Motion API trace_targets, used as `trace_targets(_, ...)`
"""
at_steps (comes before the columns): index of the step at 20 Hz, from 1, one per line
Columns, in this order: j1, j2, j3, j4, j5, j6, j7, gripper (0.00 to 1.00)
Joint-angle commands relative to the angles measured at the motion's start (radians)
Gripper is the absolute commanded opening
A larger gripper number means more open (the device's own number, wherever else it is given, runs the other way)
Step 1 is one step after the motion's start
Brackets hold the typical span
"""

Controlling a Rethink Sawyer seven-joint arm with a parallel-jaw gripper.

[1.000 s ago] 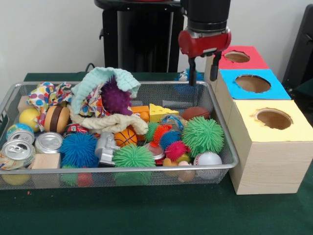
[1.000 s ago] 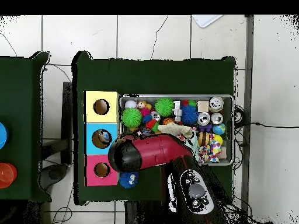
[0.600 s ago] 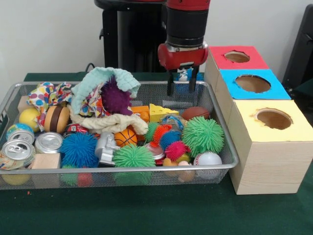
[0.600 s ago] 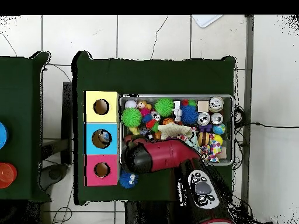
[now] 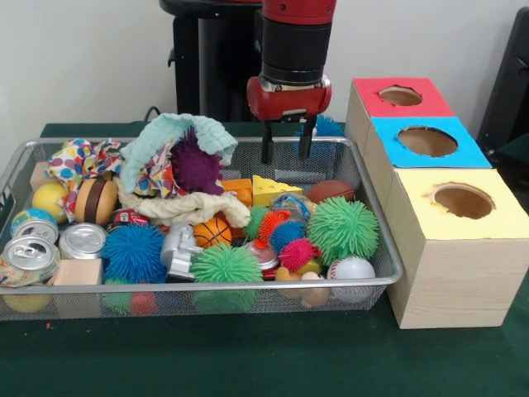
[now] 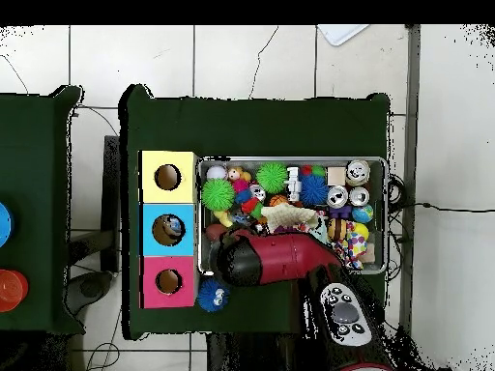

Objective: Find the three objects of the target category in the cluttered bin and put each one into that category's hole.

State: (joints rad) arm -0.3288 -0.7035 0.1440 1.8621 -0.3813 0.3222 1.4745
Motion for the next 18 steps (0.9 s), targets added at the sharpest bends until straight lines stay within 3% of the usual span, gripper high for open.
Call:
trace_targets(1,-0.009,0.052,0.047,-0.104,0.025,-0.036,0.124,1.00)
trace_targets(10,-0.014,0.050,0.062,-0.114,0.063,-0.024,0.135,1.00)
trace_targets(18,-0.040,0.079,0.069,-0.123,0.042,-0.055,0.108,1.00)
